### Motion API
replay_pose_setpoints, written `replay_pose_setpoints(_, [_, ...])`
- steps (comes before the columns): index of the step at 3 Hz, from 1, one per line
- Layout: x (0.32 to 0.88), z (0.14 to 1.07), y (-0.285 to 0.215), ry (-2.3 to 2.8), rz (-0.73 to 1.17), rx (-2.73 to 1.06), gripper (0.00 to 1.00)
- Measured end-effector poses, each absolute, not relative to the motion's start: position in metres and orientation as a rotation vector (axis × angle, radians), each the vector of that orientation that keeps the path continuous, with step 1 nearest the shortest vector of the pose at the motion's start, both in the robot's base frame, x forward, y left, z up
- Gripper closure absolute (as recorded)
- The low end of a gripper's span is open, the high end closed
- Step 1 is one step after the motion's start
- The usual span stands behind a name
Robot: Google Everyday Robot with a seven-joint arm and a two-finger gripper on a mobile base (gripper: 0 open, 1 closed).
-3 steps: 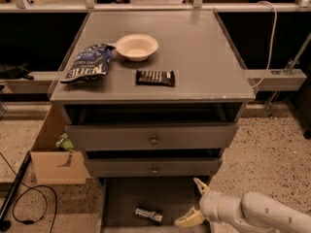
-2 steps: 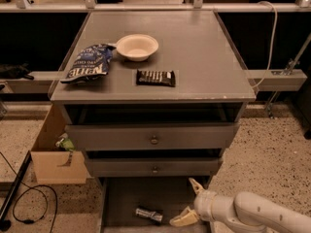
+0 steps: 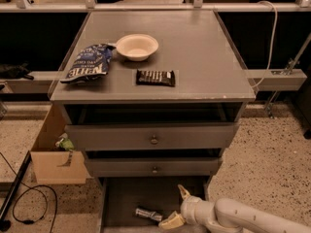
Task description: Pick redbull can from bottom drawer and place on counter
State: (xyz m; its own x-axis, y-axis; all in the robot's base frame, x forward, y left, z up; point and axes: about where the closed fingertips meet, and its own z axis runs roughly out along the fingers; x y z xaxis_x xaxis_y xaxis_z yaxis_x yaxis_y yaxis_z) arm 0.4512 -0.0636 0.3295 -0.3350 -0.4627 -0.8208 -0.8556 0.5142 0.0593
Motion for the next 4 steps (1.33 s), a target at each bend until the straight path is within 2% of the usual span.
replay_pose_setpoints(2, [0.461,0.258,-0.055,2.009,0.609,-1.049,0.0])
replay_pose_setpoints(4, [0.479,0.201,-0.017,2.028,0.652,-1.125,0.0])
